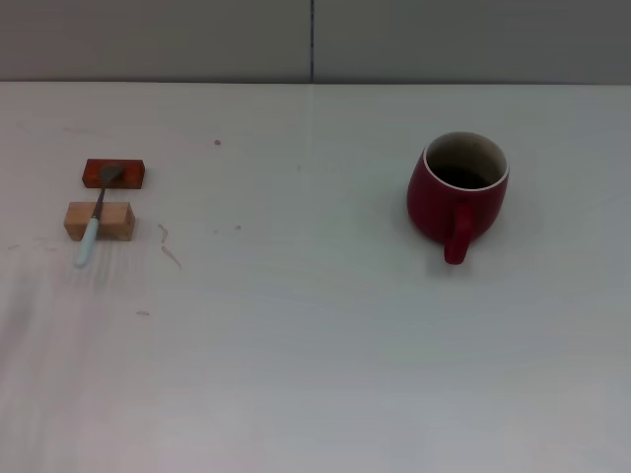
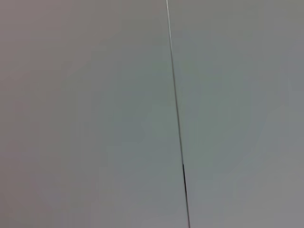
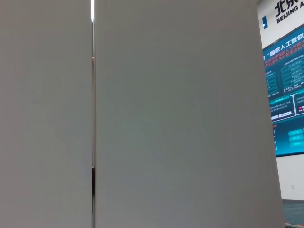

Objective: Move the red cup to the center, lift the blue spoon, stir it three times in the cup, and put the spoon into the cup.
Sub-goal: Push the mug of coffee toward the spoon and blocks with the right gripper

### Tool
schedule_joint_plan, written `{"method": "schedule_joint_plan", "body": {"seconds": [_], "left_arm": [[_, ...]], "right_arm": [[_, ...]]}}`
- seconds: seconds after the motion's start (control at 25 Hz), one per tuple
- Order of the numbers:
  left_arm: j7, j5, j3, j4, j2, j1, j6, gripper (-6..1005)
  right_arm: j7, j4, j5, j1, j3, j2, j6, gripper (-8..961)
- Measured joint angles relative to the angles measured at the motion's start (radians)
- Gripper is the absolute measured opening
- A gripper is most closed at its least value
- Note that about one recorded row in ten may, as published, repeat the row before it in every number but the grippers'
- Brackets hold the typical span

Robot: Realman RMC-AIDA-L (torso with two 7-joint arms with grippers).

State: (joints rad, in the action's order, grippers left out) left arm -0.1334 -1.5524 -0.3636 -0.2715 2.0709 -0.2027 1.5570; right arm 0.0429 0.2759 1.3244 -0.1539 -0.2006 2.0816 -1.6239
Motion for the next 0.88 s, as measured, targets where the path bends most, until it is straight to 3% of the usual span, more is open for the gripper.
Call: {"method": "schedule_joint_plan", "body": {"seconds": [0.28, 0.76, 0.88], "left_arm": [[0.000, 0.000, 0.002, -0.001, 0.000, -0.002, 0.000, 797], [0.000, 0.000, 0.003, -0.013, -0.001, -0.006, 0.000, 796], [0.000, 0.000, 0.003, -0.013, -0.001, -0.009, 0.000, 795]], "right_arm": [[0.000, -0.053, 0.003, -0.096, 0.006, -0.002, 0.183, -1], [0.000, -0.090, 0.008, -0.270, 0.007, -0.003, 0.422, -1], [0.001, -0.091, 0.073, -0.319, 0.017, -0.002, 0.495, -1]]}}
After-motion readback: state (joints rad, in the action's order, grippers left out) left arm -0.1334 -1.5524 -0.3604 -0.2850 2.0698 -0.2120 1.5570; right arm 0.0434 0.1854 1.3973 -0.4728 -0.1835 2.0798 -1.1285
